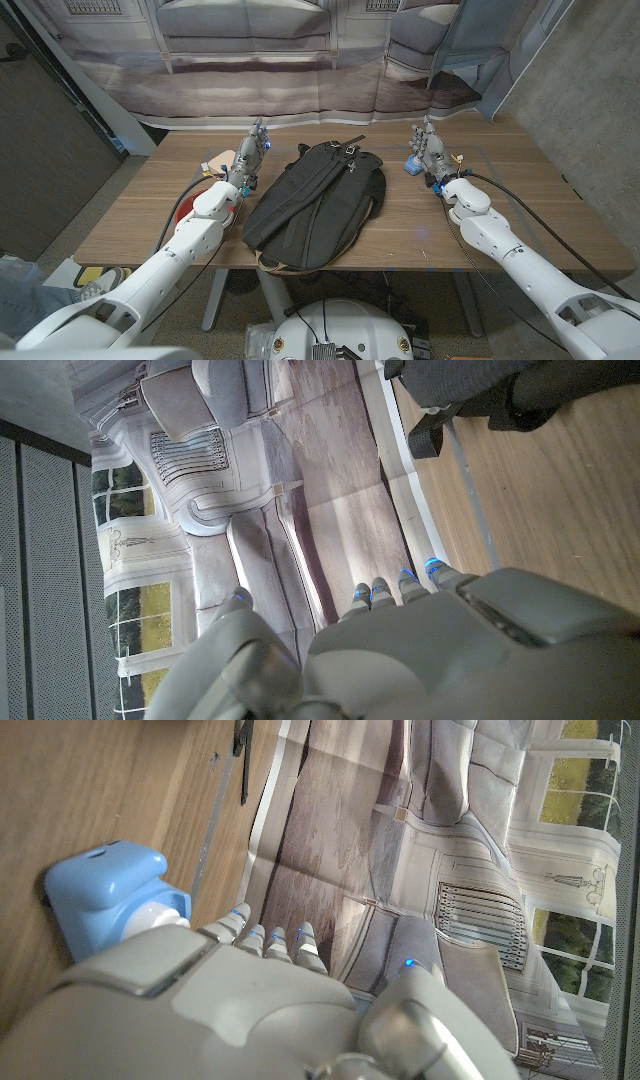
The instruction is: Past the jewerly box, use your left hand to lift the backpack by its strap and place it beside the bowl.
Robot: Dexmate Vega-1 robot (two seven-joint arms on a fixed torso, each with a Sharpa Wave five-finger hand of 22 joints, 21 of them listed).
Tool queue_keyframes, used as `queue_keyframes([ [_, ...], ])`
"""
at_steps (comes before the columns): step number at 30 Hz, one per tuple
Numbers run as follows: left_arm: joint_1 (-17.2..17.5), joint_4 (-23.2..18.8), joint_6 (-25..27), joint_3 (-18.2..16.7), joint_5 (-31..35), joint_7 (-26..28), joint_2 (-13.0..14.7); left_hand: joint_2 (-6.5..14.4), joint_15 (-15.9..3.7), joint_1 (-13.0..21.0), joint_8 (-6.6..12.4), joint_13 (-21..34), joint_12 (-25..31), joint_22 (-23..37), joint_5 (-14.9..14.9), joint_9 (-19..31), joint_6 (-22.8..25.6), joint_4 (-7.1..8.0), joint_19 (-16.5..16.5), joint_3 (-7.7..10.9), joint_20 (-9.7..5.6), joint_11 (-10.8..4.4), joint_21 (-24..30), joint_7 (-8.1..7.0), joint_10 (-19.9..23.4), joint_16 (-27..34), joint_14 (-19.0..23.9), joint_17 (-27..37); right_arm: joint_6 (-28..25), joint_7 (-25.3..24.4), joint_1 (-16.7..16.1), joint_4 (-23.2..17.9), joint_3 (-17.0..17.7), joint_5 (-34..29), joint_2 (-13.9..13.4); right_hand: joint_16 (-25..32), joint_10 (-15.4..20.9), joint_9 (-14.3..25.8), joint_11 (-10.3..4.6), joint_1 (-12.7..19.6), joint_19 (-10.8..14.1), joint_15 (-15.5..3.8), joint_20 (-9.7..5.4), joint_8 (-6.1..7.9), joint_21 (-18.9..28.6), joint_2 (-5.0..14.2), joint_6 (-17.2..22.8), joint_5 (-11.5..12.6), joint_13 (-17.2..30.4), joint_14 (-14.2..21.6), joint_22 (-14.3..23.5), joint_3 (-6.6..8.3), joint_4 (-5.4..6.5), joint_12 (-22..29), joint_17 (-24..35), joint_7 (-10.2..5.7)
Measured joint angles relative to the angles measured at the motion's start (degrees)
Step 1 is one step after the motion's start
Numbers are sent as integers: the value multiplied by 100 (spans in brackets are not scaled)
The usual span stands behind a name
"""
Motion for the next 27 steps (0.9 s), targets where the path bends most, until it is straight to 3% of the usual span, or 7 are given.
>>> queue_keyframes([
  [8, 0, -25, 124, 2, -4, 13, 13, 22, 0, 22, 0, 8, 0, -1, 0, 0, 0, 0, 0, 0, 0, 0, 0, 0, 0, 0, 0, 0, -1, 5, 77, 123, -33, 0, 88, 0, 15, 27, 14, 69, 0, 0, 0, -1, 0, -9, 0, 0, 0, 0, 0, 26, -26, 0, -1, 0],
  [27, 146, -678, 454, -30, 48, 230, 346, 98, 1, 98, 0, 7, 45, -1, 0, -1, -17, 0, 1, 0, 0, 1, 0, 23, 1, 44, 1, -1, 125, -100, -43, 69, -34, -32, 159, 0, 118, 26, 9, 182, 75, -1, -31, -2, -1, 45, 53, 0, -1, 1, -1, 48, -98, 44, -2, 9],
])
